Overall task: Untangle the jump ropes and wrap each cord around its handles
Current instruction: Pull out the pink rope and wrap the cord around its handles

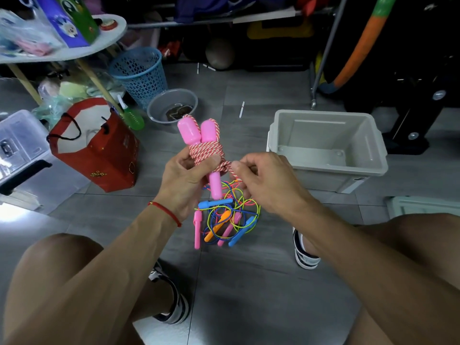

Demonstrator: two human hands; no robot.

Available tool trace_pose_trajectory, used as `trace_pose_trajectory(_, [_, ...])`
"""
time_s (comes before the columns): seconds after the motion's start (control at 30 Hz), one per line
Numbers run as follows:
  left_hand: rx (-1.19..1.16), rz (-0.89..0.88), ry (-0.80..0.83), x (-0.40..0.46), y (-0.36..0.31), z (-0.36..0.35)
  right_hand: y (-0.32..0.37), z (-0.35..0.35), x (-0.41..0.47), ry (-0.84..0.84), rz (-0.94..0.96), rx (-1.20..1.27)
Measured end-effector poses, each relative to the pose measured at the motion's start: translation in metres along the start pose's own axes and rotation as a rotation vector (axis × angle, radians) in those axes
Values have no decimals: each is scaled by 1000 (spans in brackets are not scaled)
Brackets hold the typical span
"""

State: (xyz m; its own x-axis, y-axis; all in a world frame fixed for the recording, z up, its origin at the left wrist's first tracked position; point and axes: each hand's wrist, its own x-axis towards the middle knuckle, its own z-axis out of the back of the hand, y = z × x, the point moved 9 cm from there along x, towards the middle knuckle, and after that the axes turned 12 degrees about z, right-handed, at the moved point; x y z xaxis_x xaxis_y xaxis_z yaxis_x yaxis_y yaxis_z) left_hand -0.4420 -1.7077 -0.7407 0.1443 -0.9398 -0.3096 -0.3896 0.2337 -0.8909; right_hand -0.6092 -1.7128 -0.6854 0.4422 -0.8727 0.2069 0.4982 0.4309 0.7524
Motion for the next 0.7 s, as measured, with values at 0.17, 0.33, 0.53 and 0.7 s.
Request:
trace_pose_trajectory(0.17, [-143, 90, 61, -1, 0, -2, 4, 5, -3, 9, 33, 24])
trace_pose_trajectory(0.33, [-219, 138, 106, 1, -5, -4, 1, 6, 2, -4, 142, -86])
trace_pose_trajectory(0.53, [-223, 156, 204, -4, -7, -12, 4, 5, 9, -38, 322, -218])
trace_pose_trajectory(0.7, [-164, 184, 291, -7, -6, -15, -8, -3, 6, 12, 206, -80])
